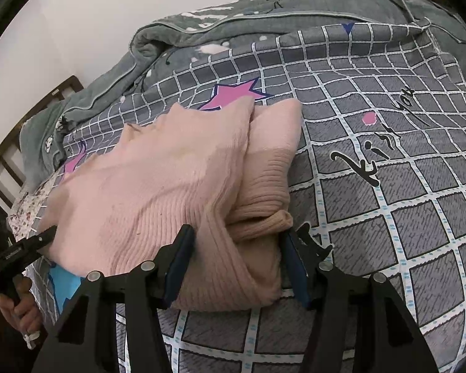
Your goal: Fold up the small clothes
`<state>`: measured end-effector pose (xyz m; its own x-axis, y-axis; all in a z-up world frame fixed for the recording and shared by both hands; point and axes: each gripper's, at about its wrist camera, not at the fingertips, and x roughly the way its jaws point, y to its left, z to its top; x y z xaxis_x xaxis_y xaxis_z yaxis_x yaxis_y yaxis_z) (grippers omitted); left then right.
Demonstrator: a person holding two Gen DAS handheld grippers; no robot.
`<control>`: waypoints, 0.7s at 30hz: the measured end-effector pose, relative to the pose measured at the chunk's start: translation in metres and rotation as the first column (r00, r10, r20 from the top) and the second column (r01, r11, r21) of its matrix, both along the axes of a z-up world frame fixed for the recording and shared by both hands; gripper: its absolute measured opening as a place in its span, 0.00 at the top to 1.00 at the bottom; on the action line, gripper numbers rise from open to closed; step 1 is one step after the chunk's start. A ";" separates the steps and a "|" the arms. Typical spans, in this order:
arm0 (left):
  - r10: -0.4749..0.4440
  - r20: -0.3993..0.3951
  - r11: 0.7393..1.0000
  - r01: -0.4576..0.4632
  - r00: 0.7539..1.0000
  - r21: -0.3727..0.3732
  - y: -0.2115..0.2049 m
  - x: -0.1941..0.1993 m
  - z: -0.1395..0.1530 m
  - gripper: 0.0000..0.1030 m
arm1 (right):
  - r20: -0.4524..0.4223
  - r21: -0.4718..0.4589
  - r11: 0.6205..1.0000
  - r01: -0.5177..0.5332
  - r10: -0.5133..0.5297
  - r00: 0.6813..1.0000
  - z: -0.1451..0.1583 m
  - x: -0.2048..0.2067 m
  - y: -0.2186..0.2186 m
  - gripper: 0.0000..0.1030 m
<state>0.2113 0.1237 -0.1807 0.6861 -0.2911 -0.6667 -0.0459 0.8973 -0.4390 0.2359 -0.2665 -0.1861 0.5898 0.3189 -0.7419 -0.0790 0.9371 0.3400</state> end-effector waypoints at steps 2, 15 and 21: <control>0.002 0.006 1.000 -0.002 1.000 -0.016 0.001 -0.001 0.001 0.77 | 0.007 0.018 1.000 0.004 -0.004 1.000 -0.001 0.000 -0.002 0.62; 0.013 0.021 0.986 -0.010 1.000 -0.167 0.013 -0.013 0.008 0.84 | 0.000 0.258 0.962 0.088 -0.091 0.996 0.009 -0.008 -0.019 0.84; -0.005 0.027 0.981 0.010 1.000 -0.192 0.011 -0.034 0.009 0.84 | 0.054 0.232 0.971 0.065 -0.079 0.995 0.025 -0.029 -0.018 0.85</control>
<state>0.1774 0.1344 -0.1712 0.6998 -0.4174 -0.5797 -0.0254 0.7965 -0.6041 0.2065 -0.2849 -0.1614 0.6600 0.4314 -0.6150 -0.0420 0.8385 0.5432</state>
